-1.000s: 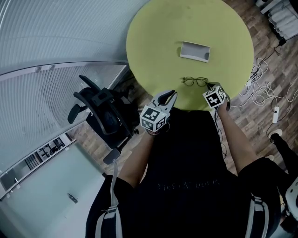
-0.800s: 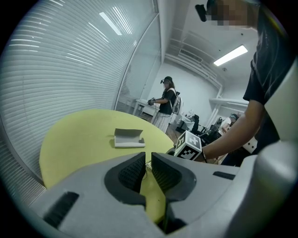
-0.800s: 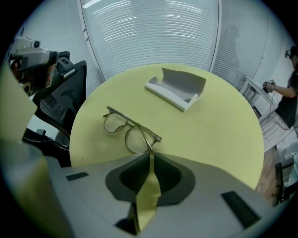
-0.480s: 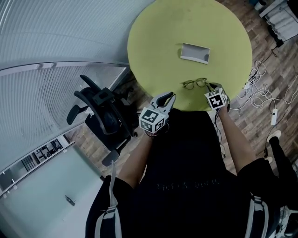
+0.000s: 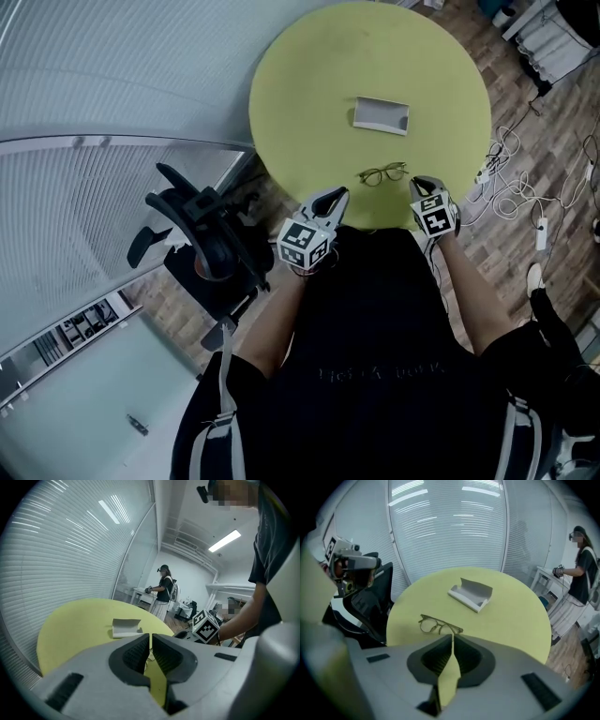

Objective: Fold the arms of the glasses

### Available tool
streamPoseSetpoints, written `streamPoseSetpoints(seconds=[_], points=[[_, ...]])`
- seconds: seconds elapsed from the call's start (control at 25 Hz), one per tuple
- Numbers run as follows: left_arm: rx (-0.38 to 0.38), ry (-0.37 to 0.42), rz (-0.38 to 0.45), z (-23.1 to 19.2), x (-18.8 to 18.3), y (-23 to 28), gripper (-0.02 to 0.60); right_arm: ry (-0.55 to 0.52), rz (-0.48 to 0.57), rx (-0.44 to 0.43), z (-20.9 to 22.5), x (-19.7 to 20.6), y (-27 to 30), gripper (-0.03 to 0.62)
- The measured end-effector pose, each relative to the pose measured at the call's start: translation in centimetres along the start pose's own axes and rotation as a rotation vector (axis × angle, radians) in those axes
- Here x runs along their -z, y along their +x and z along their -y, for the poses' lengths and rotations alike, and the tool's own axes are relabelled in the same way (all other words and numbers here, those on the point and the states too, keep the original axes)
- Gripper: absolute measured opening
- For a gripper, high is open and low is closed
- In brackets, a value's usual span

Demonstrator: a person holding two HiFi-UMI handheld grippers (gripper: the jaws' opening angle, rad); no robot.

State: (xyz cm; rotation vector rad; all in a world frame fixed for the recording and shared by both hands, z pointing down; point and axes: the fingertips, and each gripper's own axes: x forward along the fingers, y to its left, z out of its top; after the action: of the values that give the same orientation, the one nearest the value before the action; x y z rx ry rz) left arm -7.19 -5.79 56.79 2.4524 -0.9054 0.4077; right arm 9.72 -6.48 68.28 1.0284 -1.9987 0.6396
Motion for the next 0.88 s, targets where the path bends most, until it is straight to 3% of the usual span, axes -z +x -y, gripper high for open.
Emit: streamPoseSetpoints(seconds=[0.2,0.52,0.88], points=[[0.031,0.009,0.022,0.3,-0.5,0.0,0.025,0.015,0.078,-0.032,-1.2,-1.5,-1.9,0.029],[0.096,0.038,0.084,2.0,-2.1,-1.1,0.023,0.036,0.295,-0.09,-4.2,-6.4,-8.5,0.029],[0.13,0.192,0.099,5.1,-4.2,-2.1,0.021,0.025,0.436,-0.139,-6.4,-9.2,-13.9,0.029]])
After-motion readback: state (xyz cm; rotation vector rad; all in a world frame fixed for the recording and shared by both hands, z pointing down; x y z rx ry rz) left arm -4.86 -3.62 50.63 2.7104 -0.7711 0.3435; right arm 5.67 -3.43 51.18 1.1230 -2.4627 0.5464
